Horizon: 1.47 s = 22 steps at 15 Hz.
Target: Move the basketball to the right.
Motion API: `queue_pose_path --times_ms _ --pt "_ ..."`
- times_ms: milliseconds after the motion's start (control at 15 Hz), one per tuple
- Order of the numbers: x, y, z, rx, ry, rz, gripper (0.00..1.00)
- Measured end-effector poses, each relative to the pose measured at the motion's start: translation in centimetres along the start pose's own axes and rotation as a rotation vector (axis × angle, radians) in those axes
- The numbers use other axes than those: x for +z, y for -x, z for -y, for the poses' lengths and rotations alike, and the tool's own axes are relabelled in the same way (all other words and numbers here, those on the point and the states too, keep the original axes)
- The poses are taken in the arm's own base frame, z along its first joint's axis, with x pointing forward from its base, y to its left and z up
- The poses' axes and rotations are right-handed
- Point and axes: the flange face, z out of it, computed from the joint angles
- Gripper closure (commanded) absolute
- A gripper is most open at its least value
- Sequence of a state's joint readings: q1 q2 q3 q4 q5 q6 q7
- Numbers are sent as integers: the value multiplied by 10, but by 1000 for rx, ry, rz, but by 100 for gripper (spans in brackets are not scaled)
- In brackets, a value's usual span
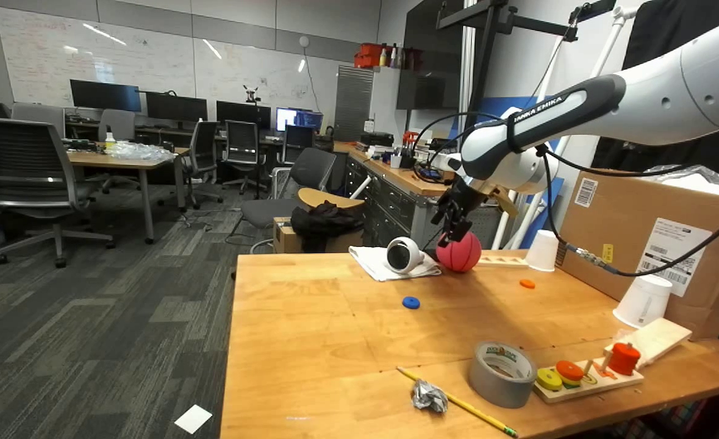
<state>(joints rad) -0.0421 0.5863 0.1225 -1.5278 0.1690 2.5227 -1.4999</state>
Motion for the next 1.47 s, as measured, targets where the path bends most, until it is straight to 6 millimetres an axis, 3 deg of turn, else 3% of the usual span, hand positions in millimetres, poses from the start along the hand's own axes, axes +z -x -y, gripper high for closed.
queue_pose_path --times_ms 533,933,1467 --pt "6 46 -4 121 1 52 0" --pt "16 65 -1 188 -6 101 0" --pt "4 91 -8 171 22 201 0"
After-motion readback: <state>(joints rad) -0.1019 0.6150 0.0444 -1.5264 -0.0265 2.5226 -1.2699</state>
